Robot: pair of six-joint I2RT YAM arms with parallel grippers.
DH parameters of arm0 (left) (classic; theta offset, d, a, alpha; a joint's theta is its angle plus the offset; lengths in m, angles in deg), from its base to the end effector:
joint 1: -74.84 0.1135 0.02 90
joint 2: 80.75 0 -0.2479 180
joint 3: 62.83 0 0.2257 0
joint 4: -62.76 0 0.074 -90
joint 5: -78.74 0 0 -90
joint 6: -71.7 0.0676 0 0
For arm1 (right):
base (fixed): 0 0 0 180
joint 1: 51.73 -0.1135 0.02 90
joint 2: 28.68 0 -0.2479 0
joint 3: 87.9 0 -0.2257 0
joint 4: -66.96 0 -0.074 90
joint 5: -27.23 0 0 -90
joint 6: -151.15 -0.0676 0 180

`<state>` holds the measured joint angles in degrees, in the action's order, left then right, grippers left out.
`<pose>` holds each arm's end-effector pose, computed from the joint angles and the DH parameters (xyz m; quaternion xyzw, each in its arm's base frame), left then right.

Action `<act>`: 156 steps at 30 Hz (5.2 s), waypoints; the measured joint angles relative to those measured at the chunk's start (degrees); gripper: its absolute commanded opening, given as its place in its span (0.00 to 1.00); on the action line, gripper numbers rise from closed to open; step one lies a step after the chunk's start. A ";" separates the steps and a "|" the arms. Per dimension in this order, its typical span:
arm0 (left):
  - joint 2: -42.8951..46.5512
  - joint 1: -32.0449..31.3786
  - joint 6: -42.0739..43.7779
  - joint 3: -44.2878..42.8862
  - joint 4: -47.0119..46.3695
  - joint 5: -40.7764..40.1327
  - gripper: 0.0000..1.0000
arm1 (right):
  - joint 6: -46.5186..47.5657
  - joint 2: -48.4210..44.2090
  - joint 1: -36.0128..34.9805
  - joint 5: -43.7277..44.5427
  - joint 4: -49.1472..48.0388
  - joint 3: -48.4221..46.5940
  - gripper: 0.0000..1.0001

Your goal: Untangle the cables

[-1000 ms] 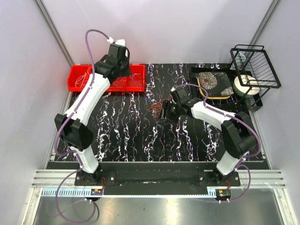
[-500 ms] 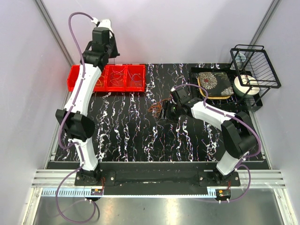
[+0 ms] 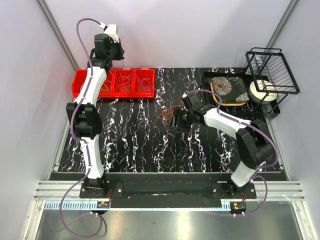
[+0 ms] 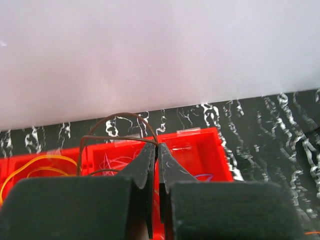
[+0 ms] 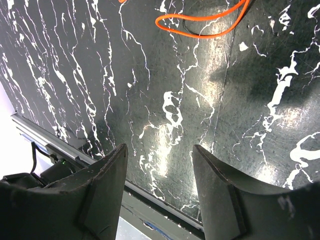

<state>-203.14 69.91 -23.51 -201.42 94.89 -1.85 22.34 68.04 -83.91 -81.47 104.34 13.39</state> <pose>0.5020 -0.0544 0.3472 0.0475 0.7957 -0.1183 0.5921 0.2780 0.2005 0.1763 0.0062 0.9433 0.2967 0.1489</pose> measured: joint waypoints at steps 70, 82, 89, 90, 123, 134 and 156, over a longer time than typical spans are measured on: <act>30.99 -18.95 -11.32 43.12 5.66 -4.11 0.89 | -2.64 -3.91 0.61 6.12 1.40 -2.40 0.61; 20.85 -26.29 -11.76 43.04 3.56 -2.89 0.80 | -3.72 -9.73 2.78 14.86 1.88 -0.83 0.60; 13.11 -27.17 -11.45 39.69 2.89 -1.88 0.71 | -3.67 -9.73 2.97 14.99 2.80 0.31 0.60; 12.52 -27.21 -11.32 39.36 2.80 -1.81 0.69 | -3.65 -9.73 2.99 14.99 2.86 0.33 0.60; 4.13 -28.04 -8.48 29.66 8.33 -0.22 0.00 | -2.99 -8.57 4.20 13.29 3.72 0.44 0.59; 24.02 -28.09 -9.88 28.48 10.67 -0.20 0.00 | -3.02 -8.46 4.24 12.50 3.72 0.22 0.59; 29.27 -28.09 -11.45 41.38 6.99 1.79 0.00 | -3.37 0.15 4.31 0.96 -2.60 -0.37 0.60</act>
<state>-173.87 41.83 -34.96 -160.04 101.89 -0.06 18.97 68.20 -79.61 -80.50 101.74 13.02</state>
